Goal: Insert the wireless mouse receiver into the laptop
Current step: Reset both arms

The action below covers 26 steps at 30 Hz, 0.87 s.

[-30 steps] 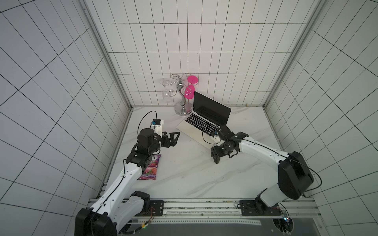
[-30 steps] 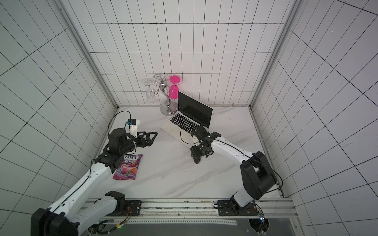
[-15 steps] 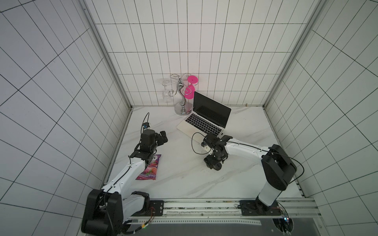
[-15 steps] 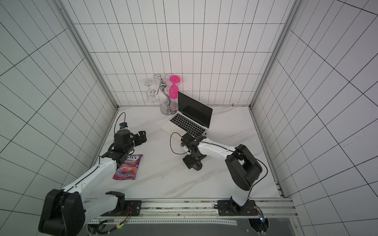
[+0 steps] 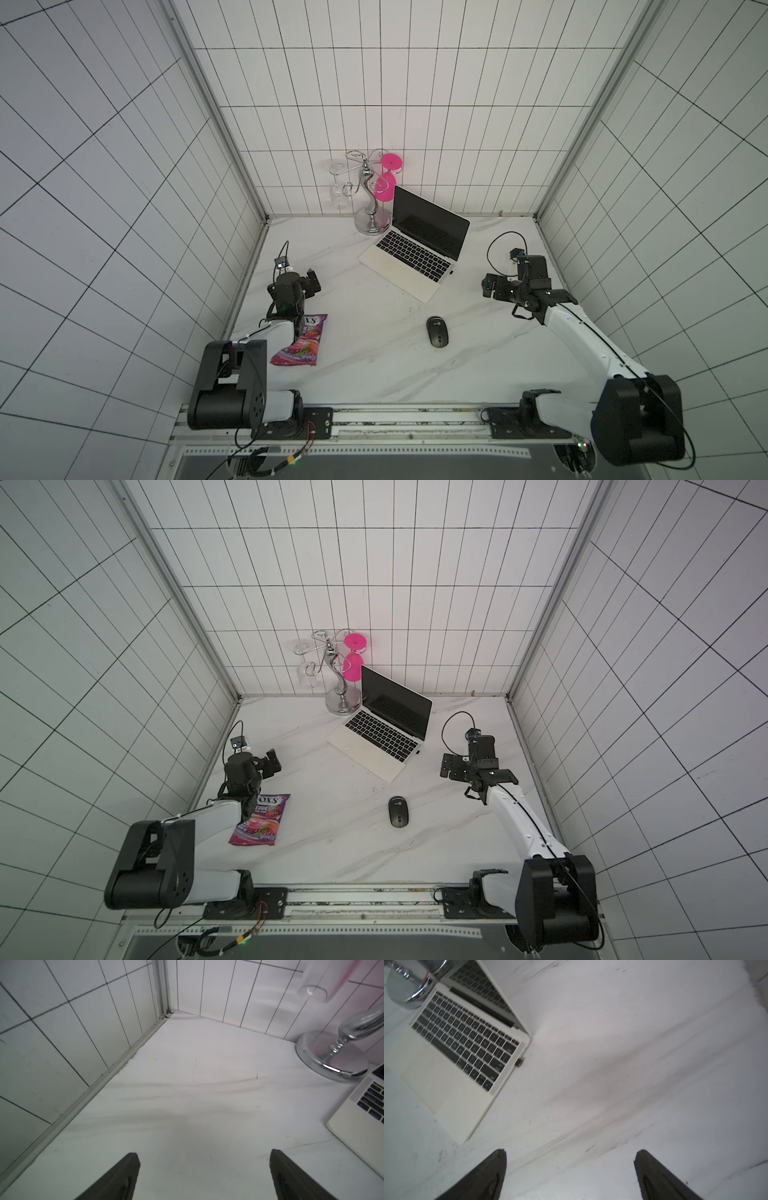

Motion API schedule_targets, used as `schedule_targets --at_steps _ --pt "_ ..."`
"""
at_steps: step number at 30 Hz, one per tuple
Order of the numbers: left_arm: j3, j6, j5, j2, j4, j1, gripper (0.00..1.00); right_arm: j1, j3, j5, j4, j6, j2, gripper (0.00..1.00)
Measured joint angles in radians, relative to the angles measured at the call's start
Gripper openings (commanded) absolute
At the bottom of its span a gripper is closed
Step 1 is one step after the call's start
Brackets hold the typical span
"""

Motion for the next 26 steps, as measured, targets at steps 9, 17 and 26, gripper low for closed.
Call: schedule_targets --at_steps 9,17,26 --pt "-0.011 0.068 0.119 0.166 0.257 0.013 0.98 -0.139 -0.242 0.131 0.544 -0.078 0.14 0.99" --pt "-0.003 0.068 0.087 0.161 0.286 0.01 0.98 -0.166 -0.321 0.04 0.921 -0.16 0.321 0.99" --pt "0.003 0.068 0.072 0.159 0.265 0.006 0.98 -0.167 -0.321 -0.014 1.026 -0.194 0.322 0.99"
